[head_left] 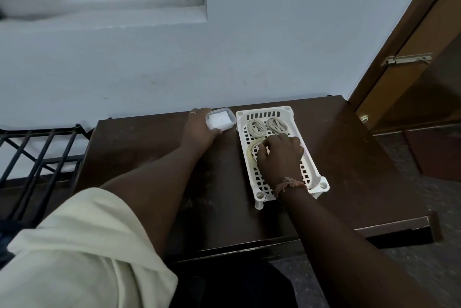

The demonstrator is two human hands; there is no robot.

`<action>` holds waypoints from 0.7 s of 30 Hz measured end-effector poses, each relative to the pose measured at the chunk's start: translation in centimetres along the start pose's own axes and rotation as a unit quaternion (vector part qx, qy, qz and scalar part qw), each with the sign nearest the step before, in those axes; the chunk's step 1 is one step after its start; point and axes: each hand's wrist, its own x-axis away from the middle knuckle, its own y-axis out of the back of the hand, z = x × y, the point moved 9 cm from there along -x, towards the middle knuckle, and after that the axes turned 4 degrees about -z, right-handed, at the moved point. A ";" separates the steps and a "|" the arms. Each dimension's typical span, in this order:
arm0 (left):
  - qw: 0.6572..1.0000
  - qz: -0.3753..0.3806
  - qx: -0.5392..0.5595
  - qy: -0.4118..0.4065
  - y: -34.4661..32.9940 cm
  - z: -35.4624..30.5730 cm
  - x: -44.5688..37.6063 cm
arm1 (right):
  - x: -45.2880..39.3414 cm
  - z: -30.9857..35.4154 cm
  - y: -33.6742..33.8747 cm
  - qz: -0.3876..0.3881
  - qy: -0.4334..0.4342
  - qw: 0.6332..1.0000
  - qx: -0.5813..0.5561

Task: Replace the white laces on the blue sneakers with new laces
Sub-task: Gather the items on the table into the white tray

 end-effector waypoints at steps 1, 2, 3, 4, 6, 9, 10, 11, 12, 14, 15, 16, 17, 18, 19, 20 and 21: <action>1.000 -0.005 0.008 -0.014 0.6 -0.7 0.5 | -0.2 0.3 0.1 0.005 -0.005 1.000 -0.022; 0.999 -0.011 0.016 -0.026 1.2 -1.4 0.9 | -0.4 0.7 0.3 0.007 -0.007 0.999 -0.050; 0.999 -0.018 0.027 -0.033 1.8 -2.0 1.4 | -0.5 1.1 0.5 0.009 -0.010 0.997 -0.078; 0.998 -0.024 0.042 -0.037 2.5 -2.5 2.0 | -0.5 1.4 0.6 0.012 -0.011 0.995 -0.100; 0.996 -0.020 0.077 -0.038 3.2 -3.4 3.0 | -0.2 1.9 0.9 0.011 -0.016 0.991 -0.130; 0.993 0.020 0.108 -0.039 3.2 -4.5 4.9 | 0.3 1.9 1.3 0.006 -0.062 0.982 -0.178; 0.991 0.031 0.120 -0.038 3.1 -5.0 5.6 | 0.5 1.7 1.7 -0.001 -0.078 0.979 -0.189; 0.990 0.041 0.134 -0.036 2.9 -5.5 6.3 | 0.6 1.6 2.1 -0.008 -0.092 0.976 -0.196; 0.987 0.051 0.148 -0.032 2.7 -6.1 7.0 | 0.9 1.3 2.5 -0.012 -0.105 0.973 -0.205; 0.982 0.075 0.169 -0.027 2.0 -7.4 8.5 | 1.4 0.5 3.3 -0.011 -0.134 0.966 -0.220; 0.980 0.085 0.176 -0.024 1.5 -7.9 9.1 | 1.6 -0.2 3.6 -0.008 -0.149 0.964 -0.220; 0.979 0.093 0.181 -0.018 0.9 -8.2 9.6 | 1.8 -0.9 3.9 -0.005 -0.163 0.962 -0.219; 0.977 0.102 0.187 -0.008 0.2 -8.3 10.1 | 2.0 -1.6 4.3 -0.005 -0.176 0.960 -0.218; 0.976 0.110 0.186 -0.001 -0.3 -8.5 10.6 | 2.2 -2.4 4.5 -0.001 -0.190 0.957 -0.218; 0.976 0.113 0.185 0.002 -0.7 -8.9 11.1 | 2.4 -3.2 4.6 0.007 -0.200 0.956 -0.216; 0.977 0.117 0.181 0.005 -1.0 -9.3 11.6 | 2.6 -4.0 4.6 0.017 -0.211 0.954 -0.213; 0.976 0.119 0.180 0.006 -1.3 -9.7 12.0 | 2.7 -4.9 4.6 0.024 -0.222 0.951 -0.213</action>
